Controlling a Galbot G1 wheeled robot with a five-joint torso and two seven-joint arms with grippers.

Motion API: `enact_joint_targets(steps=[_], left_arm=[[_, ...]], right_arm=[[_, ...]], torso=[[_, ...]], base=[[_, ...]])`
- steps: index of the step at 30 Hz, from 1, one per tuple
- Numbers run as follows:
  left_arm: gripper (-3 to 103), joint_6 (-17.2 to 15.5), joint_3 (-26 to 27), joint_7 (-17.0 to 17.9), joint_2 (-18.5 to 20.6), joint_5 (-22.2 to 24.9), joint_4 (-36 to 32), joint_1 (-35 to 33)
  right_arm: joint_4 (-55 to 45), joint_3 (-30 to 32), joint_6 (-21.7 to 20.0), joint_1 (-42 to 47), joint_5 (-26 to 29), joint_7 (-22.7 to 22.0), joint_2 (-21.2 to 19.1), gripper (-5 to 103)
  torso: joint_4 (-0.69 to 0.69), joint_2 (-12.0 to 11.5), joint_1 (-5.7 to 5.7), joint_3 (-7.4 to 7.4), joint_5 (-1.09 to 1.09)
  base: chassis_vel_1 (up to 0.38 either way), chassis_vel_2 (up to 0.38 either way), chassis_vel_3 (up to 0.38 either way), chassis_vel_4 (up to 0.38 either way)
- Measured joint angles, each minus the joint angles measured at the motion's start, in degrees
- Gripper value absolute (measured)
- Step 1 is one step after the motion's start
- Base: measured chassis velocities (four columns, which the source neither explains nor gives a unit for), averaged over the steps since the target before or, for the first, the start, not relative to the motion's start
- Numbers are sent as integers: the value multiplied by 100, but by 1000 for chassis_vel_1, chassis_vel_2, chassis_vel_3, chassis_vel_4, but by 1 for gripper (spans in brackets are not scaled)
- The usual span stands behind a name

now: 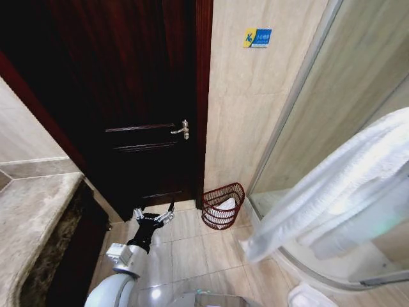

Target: Discard the used towel into the hamper.

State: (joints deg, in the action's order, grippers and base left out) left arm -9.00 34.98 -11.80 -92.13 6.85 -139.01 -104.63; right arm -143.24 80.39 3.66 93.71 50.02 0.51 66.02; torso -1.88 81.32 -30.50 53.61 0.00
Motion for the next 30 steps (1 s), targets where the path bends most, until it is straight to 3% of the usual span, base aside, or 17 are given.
enact_joint_targets(steps=[19, 30], left_arm=[[100, 0, 0, 0, 0, 0, 0, -1], [100, 0, 0, 0, 0, 0, 0, -1]], right_arm=[[0, -85, 99, -218, 70, 75, -178, 12], [0, -260, 50, -731, 335, 86, -695, 12]], torso=[[0, 0, 4, -2, -1], [2, 0, 3, -2, -1]], base=[[26, 31, 34, 31], [16, 19, 18, 20]])
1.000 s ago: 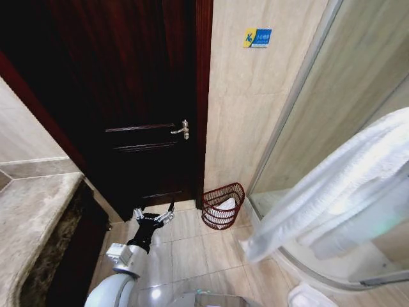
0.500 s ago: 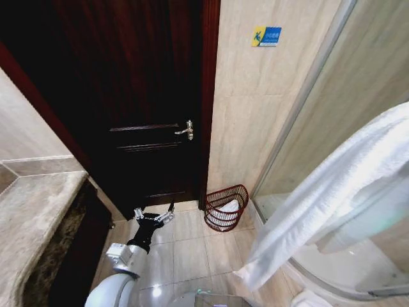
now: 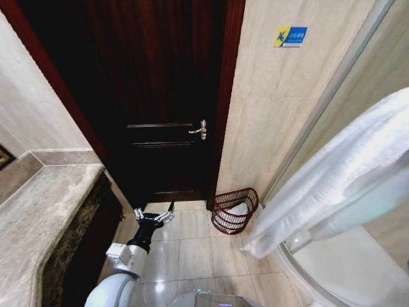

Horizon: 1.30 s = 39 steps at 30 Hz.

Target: Discard the used towel into the hamper.

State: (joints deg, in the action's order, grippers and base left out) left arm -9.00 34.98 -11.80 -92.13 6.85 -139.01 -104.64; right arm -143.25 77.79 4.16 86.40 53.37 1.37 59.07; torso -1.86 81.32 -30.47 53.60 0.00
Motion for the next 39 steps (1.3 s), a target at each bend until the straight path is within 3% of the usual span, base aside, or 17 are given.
enact_joint_targets(steps=[6, 13, 39], left_arm=[[100, 0, 0, 0, 0, 0, 0, 0], [100, 0, 0, 0, 0, 0, 0, 0], [100, 0, 0, 0, 0, 0, 0, 0]], right_arm=[[83, -463, 29, -519, -113, -4, -436, 12], [663, -1483, 99, -1276, -523, 53, -823, 12], [1368, -2567, 128, -2490, -607, 136, -1083, 12]], torso=[[0, 0, 0, 0, -1], [-2, 0, 0, 1, 0], [-1, 1, 0, 0, 0]], base=[[0, 0, 0, 0], [0, 0, 0, 0], [0, 0, 0, 0]])
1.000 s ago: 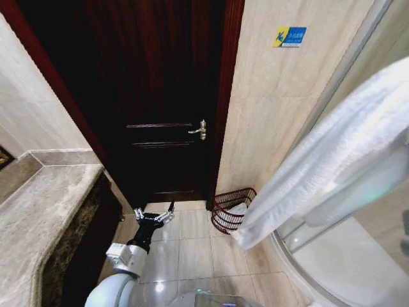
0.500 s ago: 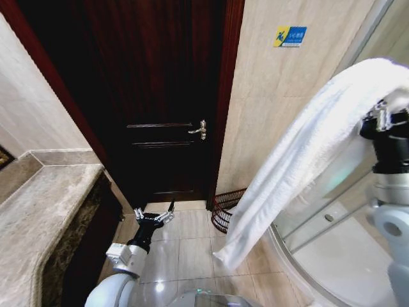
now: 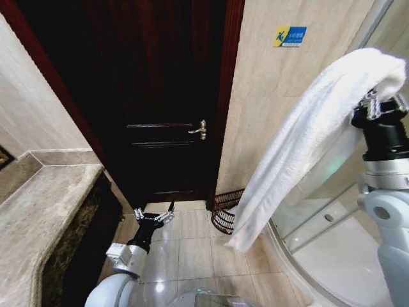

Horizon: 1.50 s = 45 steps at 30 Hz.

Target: Discard the used towel into the hamper.

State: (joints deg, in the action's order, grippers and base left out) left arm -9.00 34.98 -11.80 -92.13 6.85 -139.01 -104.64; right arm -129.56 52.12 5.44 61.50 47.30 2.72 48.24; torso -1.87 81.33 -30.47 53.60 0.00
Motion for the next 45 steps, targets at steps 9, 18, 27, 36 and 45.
enact_joint_targets(steps=[9, 18, 27, 36, 45], left_arm=[[100, 0, 0, 0, 0, 0, 0, 0], [100, 0, 0, 0, 0, 0, 0, 0], [100, 0, 0, 0, 0, 0, 0, 0], [100, 0, 0, 0, 0, 0, 0, 0], [100, 0, 0, 0, 0, 0, 0, 0]], right_arm=[[167, -211, -6, -223, -51, -7, -26, 12], [402, -473, -8, -463, -143, 24, -13, 12], [728, -932, 2, -797, -339, 59, 47, 12], [1106, -1359, 3, -1507, -482, 103, 60, 12], [1581, -1716, 0, -2319, -636, 178, 139, 12]], torso=[[0, 0, 0, 0, 0], [0, 0, 1, 0, 0], [0, 0, 0, 0, 0], [0, 0, 0, 0, -1], [0, 0, 0, 0, 0]], base=[[0, 0, 0, 0], [0, 0, 0, 0], [0, 0, 0, 0], [0, 0, 0, 0], [0, 0, 0, 0]])
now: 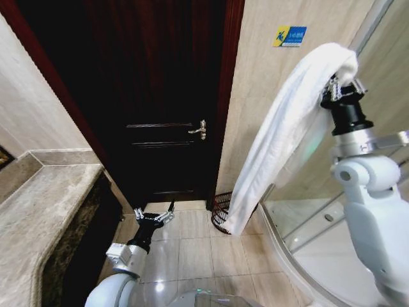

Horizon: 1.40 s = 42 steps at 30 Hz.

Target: Discard the used towel into the hamper.

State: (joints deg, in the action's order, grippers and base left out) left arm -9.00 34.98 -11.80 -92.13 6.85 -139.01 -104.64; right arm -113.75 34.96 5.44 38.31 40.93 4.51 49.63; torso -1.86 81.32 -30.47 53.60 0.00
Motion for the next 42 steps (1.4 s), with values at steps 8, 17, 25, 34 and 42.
enact_joint_targets(steps=[8, 17, 25, 34, 42], left_arm=[[100, 0, 0, 0, 0, 0, 0, 0], [100, 0, 0, 0, 0, 0, 0, 0], [100, 0, 0, 0, 0, 0, 0, 0], [100, 0, 0, 0, 0, 0, 0, 0], [100, 0, 0, 0, 0, 0, 0, 0]], right_arm=[[661, -344, 0, -658, -146, 57, 196, 12], [1206, -625, 42, -1272, -238, 134, 321, 12], [1421, -838, 8, -1631, -41, 122, 307, 12], [1754, -1000, -31, -2084, 66, 75, 395, 12], [1951, -981, 9, -1881, -33, 138, 521, 12]], torso=[[-1, 0, 0, 0, 0], [-1, 0, 0, 0, -1], [0, 0, 0, 0, 1], [-1, 0, 0, 0, -1], [-1, 0, 0, 0, -1]], base=[[0, 0, 0, 0], [0, 0, 0, 0], [0, 0, 0, 0], [0, 0, 0, 0], [0, 0, 0, 0]])
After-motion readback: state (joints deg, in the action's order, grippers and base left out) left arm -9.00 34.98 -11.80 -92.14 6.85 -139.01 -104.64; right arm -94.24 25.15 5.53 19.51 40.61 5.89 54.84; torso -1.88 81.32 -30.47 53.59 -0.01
